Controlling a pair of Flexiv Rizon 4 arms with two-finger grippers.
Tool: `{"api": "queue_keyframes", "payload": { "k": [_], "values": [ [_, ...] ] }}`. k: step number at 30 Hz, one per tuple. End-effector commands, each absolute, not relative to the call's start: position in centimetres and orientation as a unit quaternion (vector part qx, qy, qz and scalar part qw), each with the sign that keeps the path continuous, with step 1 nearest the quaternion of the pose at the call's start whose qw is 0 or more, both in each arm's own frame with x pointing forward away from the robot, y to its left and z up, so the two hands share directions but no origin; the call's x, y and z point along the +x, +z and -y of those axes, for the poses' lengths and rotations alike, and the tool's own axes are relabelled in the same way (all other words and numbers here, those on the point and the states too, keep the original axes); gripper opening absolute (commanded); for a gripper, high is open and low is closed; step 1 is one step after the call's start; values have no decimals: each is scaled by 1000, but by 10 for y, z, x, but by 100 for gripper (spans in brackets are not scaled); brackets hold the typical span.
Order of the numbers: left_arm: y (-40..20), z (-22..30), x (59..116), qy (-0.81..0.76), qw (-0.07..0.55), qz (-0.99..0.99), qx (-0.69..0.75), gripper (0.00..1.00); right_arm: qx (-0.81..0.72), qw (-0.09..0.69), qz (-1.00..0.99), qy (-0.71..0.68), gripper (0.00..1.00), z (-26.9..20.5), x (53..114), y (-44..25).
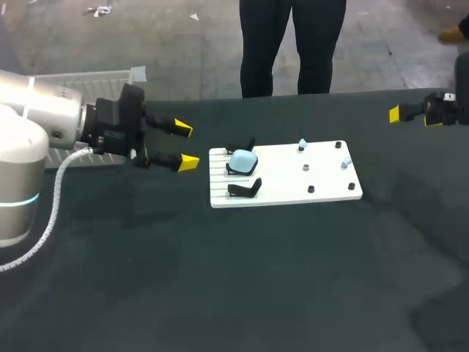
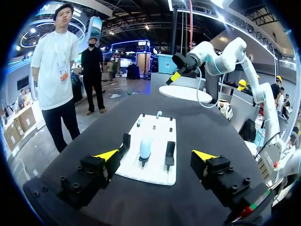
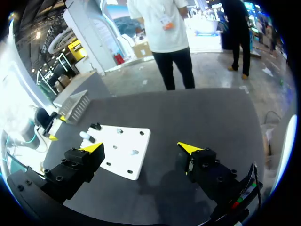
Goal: Pick up each earbud case from the left stands, insert the matching earbuds, close the lid, and place the case in the box.
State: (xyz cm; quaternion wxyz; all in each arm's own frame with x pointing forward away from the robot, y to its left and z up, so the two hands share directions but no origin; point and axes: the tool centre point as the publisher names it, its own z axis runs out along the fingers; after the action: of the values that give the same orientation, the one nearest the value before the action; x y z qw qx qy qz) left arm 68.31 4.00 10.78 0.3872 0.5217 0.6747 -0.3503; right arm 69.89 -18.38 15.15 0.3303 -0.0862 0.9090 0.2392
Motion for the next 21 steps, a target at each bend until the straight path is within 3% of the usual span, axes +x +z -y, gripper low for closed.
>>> {"api": "queue_keyframes", "payload": {
  "k": [1,21],
  "values": [
    [100,-38,684,-345,392,-678,517,100,-87,331,-909,240,100,184,699,151],
    [60,-4,708,-334,406,-657,540,100,-87,331,-909,240,100,184,699,151]
  ]
}}
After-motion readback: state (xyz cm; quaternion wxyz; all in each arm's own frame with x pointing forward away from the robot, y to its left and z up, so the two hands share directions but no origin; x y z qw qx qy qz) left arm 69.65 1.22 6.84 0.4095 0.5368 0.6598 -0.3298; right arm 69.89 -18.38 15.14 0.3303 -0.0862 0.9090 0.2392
